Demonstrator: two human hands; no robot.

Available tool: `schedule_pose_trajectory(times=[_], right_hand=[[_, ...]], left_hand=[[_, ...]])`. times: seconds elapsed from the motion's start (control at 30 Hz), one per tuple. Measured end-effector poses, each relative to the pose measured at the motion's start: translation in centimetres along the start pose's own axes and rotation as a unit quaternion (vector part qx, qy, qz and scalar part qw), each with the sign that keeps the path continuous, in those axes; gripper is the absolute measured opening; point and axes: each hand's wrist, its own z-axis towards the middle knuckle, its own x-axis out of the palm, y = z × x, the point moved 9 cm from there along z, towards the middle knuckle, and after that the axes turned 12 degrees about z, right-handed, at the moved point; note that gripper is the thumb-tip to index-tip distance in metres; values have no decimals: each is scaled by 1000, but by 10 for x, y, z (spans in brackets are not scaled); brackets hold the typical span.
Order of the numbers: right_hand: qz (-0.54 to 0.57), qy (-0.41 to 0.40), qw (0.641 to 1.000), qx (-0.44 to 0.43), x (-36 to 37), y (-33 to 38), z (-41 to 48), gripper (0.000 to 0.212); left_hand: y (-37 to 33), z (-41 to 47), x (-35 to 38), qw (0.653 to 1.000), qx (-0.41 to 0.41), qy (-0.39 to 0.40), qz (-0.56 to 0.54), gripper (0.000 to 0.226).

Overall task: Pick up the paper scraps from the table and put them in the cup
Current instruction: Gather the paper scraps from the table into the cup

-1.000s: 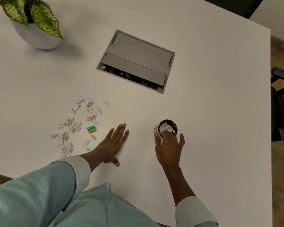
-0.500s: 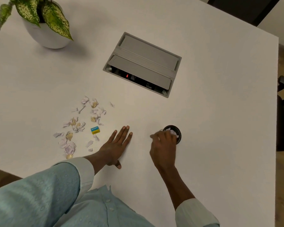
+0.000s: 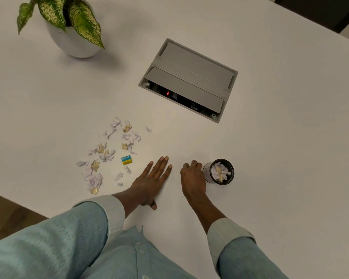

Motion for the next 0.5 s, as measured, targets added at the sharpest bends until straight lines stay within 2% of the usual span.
schedule_pose_trajectory(times=[0.27,0.5], right_hand=[[60,-20,997,47,9,-7,4,39],[92,-59,994,27,13,-5,-9,40]], left_hand=[[0,2,0,1000,3,-3,0,163],[0,2,0,1000,4,-1,-6,161]])
